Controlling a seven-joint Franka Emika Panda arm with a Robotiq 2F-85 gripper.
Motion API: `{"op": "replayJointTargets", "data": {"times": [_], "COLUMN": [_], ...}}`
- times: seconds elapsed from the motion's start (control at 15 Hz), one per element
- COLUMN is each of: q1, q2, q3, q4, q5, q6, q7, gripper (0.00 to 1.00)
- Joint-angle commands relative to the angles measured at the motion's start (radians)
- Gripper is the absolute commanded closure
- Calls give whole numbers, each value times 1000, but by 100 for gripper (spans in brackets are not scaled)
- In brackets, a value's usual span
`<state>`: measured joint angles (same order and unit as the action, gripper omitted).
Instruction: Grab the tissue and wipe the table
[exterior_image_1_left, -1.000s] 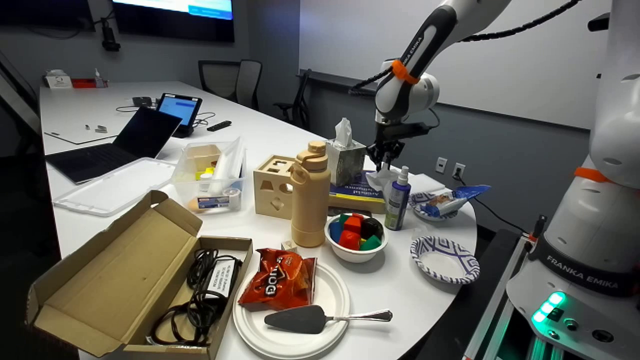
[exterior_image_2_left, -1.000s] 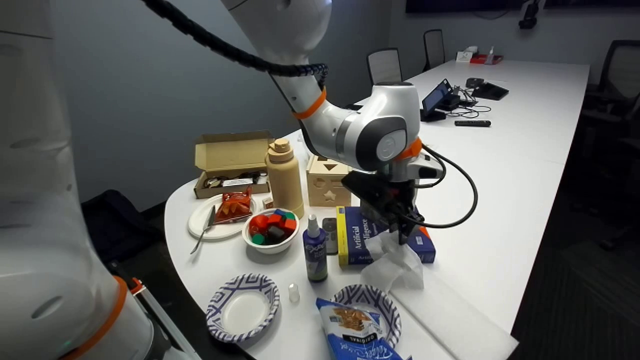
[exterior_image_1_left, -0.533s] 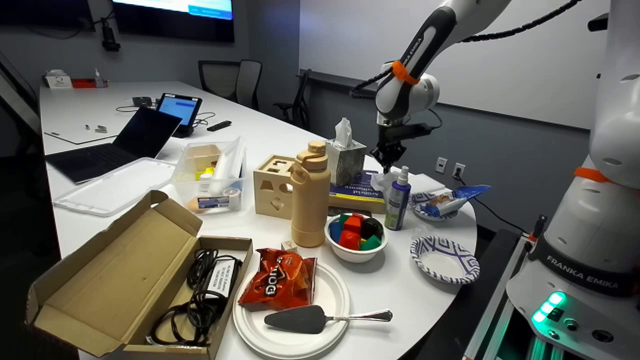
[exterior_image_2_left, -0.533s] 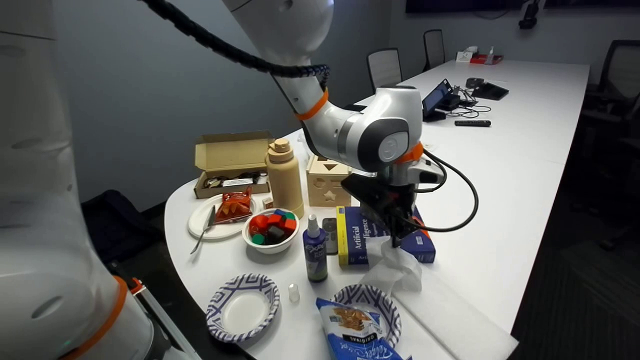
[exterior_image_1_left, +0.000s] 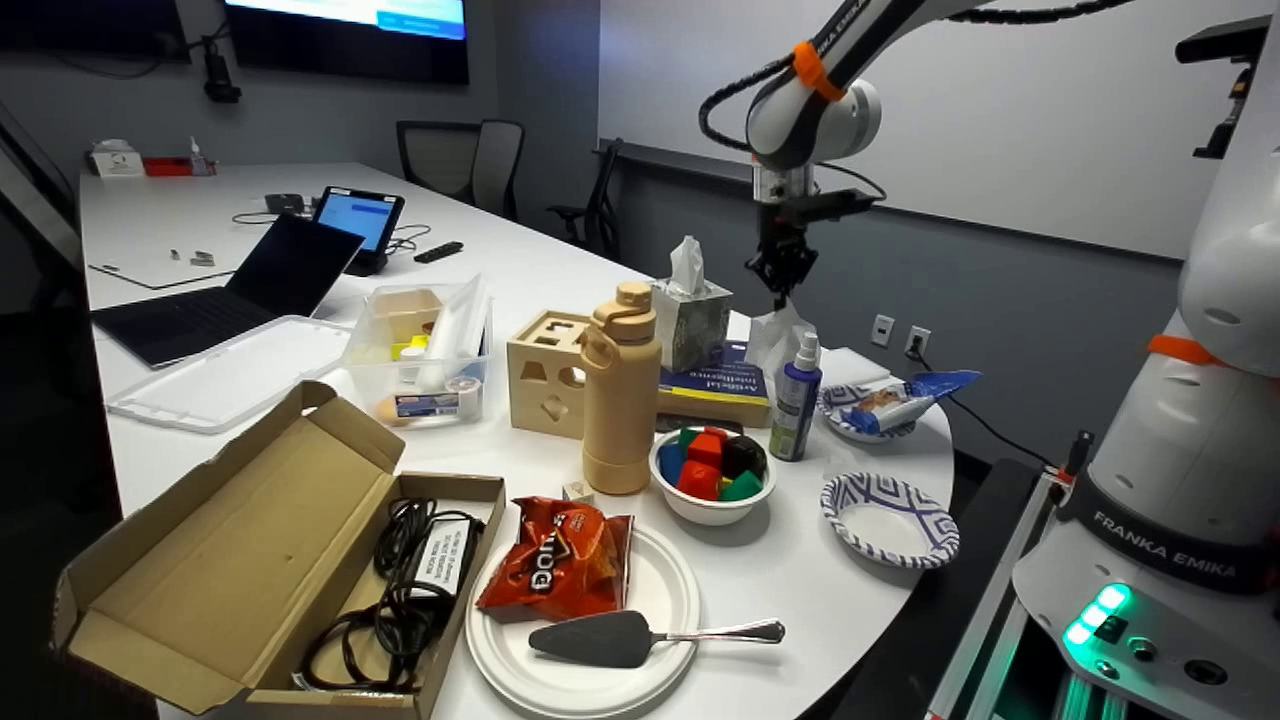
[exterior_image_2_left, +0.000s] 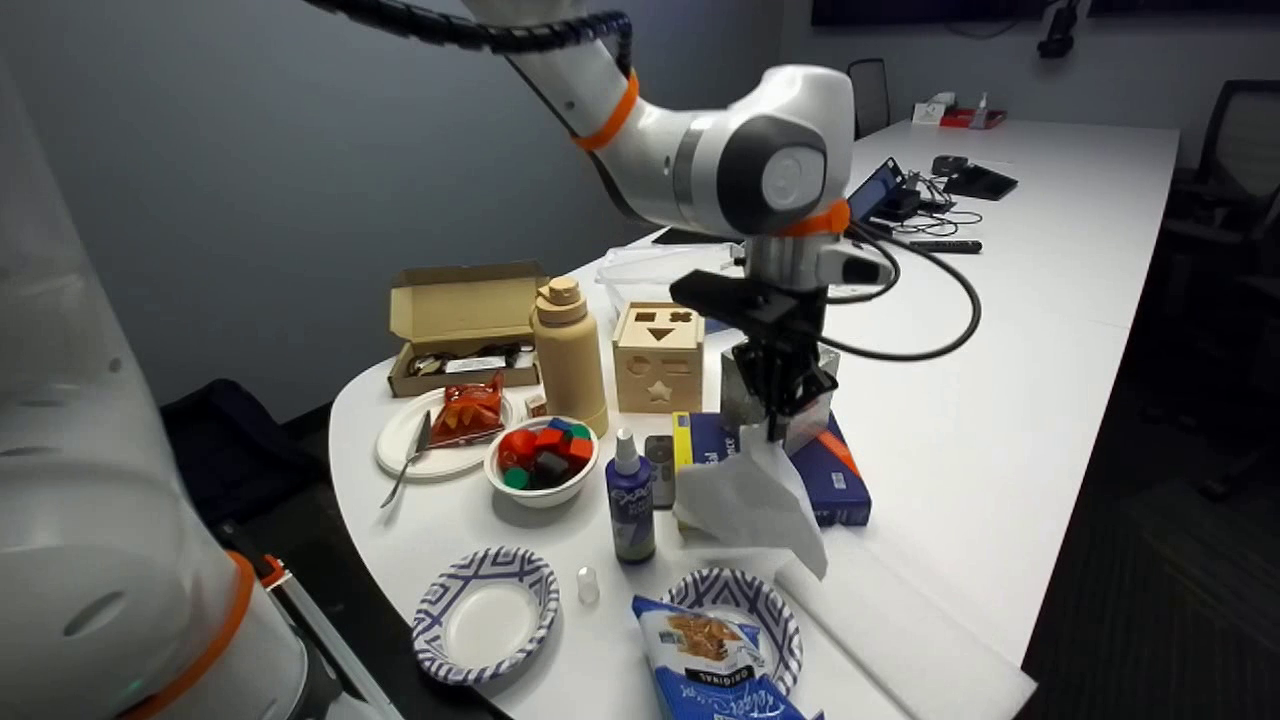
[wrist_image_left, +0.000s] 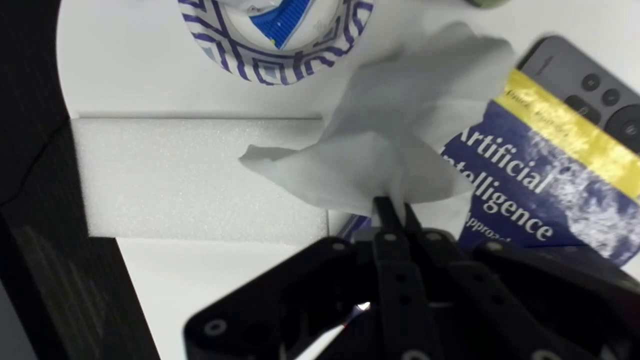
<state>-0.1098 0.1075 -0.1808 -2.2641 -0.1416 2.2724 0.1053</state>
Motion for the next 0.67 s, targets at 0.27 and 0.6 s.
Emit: {"op": "replayJointTargets", "data": {"times": [0.27, 0.6], "q1": [22, 95], "q2": [-442, -610], "q3": [51, 40], "q4": [-62, -90], "q5": [109, 312], "q6": [-361, -532], "q7": [-284, -416], "gripper": [100, 100]}}
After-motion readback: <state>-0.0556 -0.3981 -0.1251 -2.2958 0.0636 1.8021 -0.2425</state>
